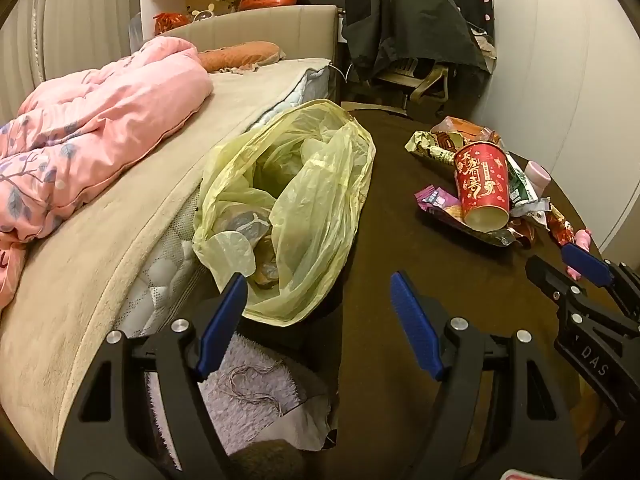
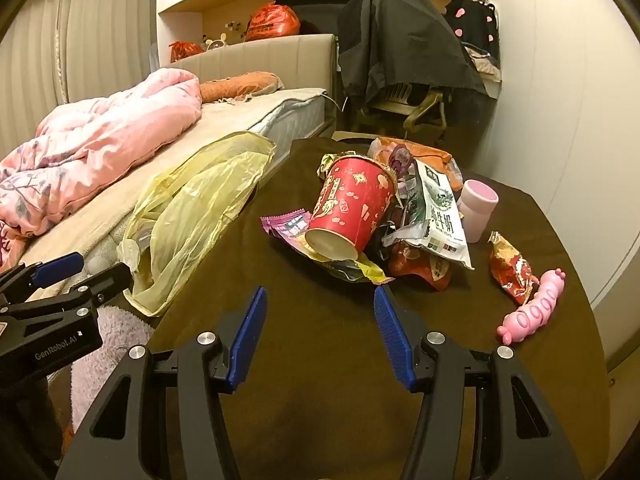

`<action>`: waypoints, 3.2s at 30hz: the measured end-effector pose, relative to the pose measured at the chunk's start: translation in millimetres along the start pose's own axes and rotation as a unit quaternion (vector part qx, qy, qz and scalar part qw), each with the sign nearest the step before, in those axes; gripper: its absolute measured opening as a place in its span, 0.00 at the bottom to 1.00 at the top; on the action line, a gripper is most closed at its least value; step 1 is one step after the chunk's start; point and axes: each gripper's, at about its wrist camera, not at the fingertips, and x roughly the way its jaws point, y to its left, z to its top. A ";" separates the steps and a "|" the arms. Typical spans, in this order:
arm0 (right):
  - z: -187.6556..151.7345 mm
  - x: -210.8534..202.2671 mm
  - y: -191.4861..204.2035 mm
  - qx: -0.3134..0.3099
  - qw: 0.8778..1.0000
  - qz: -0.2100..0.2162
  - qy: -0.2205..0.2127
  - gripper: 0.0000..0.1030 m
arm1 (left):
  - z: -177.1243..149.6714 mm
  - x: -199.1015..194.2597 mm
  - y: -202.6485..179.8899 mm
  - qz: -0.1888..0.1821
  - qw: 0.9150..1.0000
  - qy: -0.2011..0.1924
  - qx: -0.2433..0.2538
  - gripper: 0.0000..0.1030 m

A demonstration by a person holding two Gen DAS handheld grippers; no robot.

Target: Collect trash

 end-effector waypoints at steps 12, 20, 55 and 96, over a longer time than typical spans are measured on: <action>0.0 1.9 0.4 -0.001 1.000 -0.002 0.001 0.51 | 1.2 -1.9 1.7 0.004 1.000 -0.002 -0.001 0.68; -0.1 2.4 -0.1 0.000 1.000 -0.001 0.002 0.51 | 1.2 -1.8 2.0 0.004 1.000 -0.002 -0.002 0.68; 8.8 -6.7 -2.9 0.003 1.000 -0.004 -0.020 0.51 | 5.9 -9.2 -0.5 0.007 1.000 -0.014 -0.002 0.68; 39.0 25.5 -120.4 0.033 0.996 -0.076 -0.026 0.51 | 72.6 65.5 -65.0 -0.129 0.992 0.002 0.009 0.74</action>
